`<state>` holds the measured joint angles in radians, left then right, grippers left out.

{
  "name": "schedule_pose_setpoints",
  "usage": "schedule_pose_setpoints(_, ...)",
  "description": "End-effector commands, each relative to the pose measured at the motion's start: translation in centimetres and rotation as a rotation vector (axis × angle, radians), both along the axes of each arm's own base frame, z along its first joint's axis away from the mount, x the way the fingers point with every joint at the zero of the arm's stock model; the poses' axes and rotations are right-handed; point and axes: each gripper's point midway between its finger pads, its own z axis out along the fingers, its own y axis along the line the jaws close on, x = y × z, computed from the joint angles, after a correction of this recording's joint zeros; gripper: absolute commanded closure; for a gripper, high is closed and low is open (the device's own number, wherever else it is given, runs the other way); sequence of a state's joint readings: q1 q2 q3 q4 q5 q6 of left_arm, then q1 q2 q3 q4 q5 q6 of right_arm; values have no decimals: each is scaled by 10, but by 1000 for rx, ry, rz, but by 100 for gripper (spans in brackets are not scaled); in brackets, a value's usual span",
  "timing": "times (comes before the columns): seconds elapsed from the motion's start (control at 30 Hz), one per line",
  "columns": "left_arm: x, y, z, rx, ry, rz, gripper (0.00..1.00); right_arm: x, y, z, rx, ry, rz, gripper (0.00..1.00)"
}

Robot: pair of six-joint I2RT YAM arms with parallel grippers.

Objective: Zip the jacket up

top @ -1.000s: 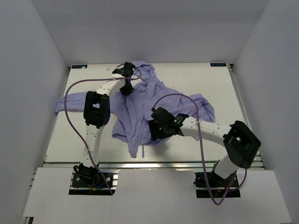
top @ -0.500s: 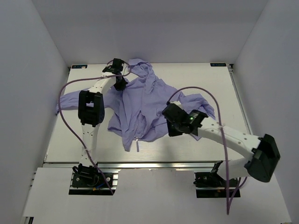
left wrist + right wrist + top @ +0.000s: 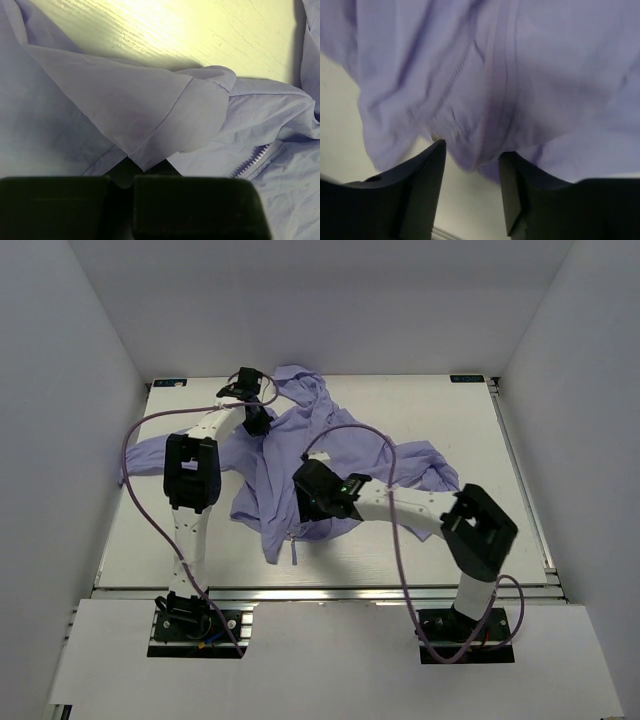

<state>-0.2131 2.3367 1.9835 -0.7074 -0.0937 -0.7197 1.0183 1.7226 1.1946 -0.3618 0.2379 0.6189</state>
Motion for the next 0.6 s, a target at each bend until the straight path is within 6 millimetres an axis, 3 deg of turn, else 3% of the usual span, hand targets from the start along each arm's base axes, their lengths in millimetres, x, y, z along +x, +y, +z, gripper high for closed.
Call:
schedule_pose_setpoints(0.0,4,-5,50,-47,-99,4,100,51,34,30,92,-151,-137,53)
schedule_pose_setpoints(0.03,3,-6,49,-54,-96,9,100,58,37,27,71,-152,-171,67)
schedule_pose_setpoints(0.1,4,-3,47,-58,-91,17,100,55,16,18,-36,-133,-209,100)
schedule_pose_setpoints(0.17,5,3,46,-58,-90,29,100,41,-13,16,-117,-107,-219,100)
schedule_pose_setpoints(0.2,6,6,45,-58,-89,33,100,33,-26,31,-114,-111,-215,100)
schedule_pose_setpoints(0.27,8,15,43,-57,-83,49,100,17,-60,29,-196,-78,-171,100)
schedule_pose_setpoints(0.3,6,17,41,-57,-76,49,100,-3,-87,39,-248,-15,-150,100)
schedule_pose_setpoints(0.37,6,22,40,-55,-72,54,100,-12,-124,52,-331,10,-147,100)
schedule_pose_setpoints(0.4,5,23,37,-55,-70,51,100,-27,-156,64,-414,34,-160,100)
schedule_pose_setpoints(0.53,2,23,31,-54,-65,44,100,-45,-195,93,-534,59,-133,100)
schedule_pose_setpoints(0.57,2,22,30,-55,-63,42,100,-51,-191,93,-526,89,-105,100)
